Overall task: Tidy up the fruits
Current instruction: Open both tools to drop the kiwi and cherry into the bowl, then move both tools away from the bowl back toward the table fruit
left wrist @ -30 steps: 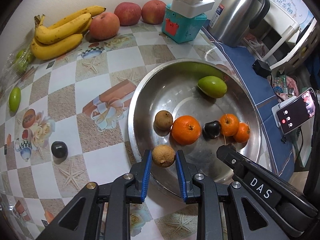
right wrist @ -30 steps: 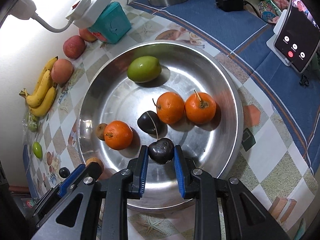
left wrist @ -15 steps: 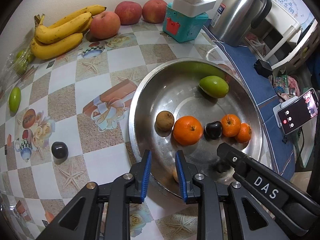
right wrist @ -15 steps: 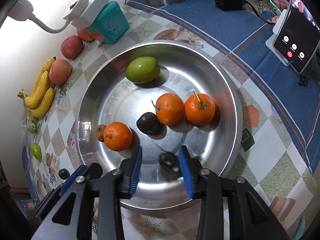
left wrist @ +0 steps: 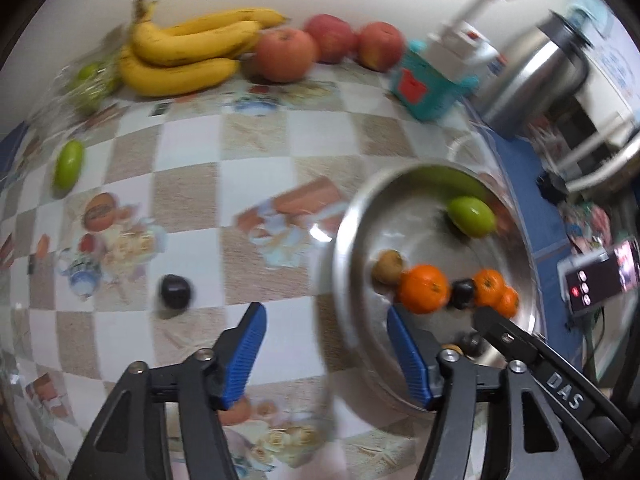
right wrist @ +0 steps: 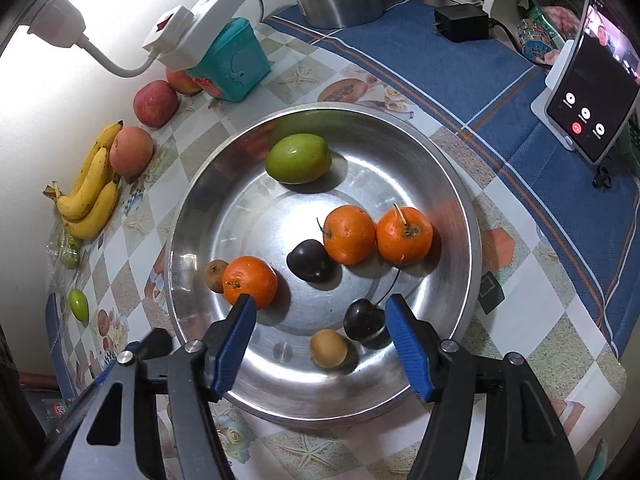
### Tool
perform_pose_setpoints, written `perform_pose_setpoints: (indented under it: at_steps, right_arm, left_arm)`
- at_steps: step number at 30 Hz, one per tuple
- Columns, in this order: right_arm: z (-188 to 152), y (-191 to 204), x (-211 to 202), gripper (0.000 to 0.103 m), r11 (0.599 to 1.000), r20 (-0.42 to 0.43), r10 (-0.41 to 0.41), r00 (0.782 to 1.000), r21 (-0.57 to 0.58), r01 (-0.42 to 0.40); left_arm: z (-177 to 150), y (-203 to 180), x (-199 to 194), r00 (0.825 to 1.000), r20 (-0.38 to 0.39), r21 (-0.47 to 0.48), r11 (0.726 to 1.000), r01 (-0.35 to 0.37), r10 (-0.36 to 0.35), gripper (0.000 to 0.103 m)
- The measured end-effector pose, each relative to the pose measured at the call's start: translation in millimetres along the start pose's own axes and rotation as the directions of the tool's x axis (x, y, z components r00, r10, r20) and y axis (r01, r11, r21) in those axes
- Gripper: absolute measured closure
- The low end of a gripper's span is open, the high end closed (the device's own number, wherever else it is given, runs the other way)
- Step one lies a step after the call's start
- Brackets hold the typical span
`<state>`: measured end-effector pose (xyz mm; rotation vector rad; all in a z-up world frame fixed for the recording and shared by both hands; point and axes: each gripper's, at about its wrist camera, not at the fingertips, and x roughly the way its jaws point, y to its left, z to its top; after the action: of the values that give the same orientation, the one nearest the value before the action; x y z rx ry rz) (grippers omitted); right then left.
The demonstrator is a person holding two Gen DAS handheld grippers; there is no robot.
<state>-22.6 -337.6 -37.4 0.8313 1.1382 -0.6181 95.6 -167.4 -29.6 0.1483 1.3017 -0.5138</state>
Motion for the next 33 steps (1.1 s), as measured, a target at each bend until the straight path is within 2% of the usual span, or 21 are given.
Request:
perform_pose_setpoints:
  at_steps: [2, 3, 4, 8, 14, 16, 18, 28, 33]
  right_arm:
    - [0, 3, 1, 0.032, 1.0, -0.001, 0.007, 1.0, -0.011, -0.007]
    - [0, 4, 1, 0.026, 1.0, -0.004, 0.015, 1.0, -0.015, -0.016]
    - [0, 6, 1, 0.025, 1.0, -0.006, 0.021, 1.0, -0.019, -0.021]
    - [-2, 16, 1, 0.025, 0.998, -0.007, 0.02, 1.0, -0.06, -0.02]
    - [-6, 36, -1, 0.024, 0.99, 0.008, 0.018, 1.0, -0.142, -0.017]
    - [-7, 45, -1, 0.016, 0.984, 0.011, 0.03, 0.999, -0.174, -0.028]
    - [-9, 52, -2, 0.013, 0.98, 0.014, 0.037, 0.999, -0.197, -0.034]
    - [-26, 88, -7, 0.013, 0.949, 0.047, 0.107, 0.993, -0.301, -0.088]
    - [-37, 105, -8, 0.013, 0.923, 0.06, 0.143, 0.988, -0.368, -0.111]
  left_arm:
    - [2, 16, -3, 0.999, 0.009, -0.051, 0.998, -0.044, 0.045, 0.025]
    - [3, 23, -5, 0.998, 0.013, -0.07, 0.996, -0.06, 0.061, 0.024]
    - [4, 32, -6, 0.997, 0.017, -0.093, 0.993, -0.078, 0.08, 0.023]
    - [6, 66, -11, 0.988, 0.022, -0.171, 0.974, -0.148, 0.153, 0.014]
    - [6, 107, -19, 0.954, 0.029, -0.226, 0.932, -0.284, 0.298, 0.002]
    - [5, 120, -22, 0.942, 0.029, -0.243, 0.916, -0.318, 0.335, 0.0]
    - [4, 129, -25, 0.934, 0.031, -0.253, 0.907, -0.336, 0.355, 0.0]
    - [6, 159, -47, 0.879, 0.066, -0.253, 0.86, -0.444, 0.473, 0.0]
    - [5, 173, -54, 0.862, 0.066, -0.264, 0.842, -0.47, 0.502, 0.0]
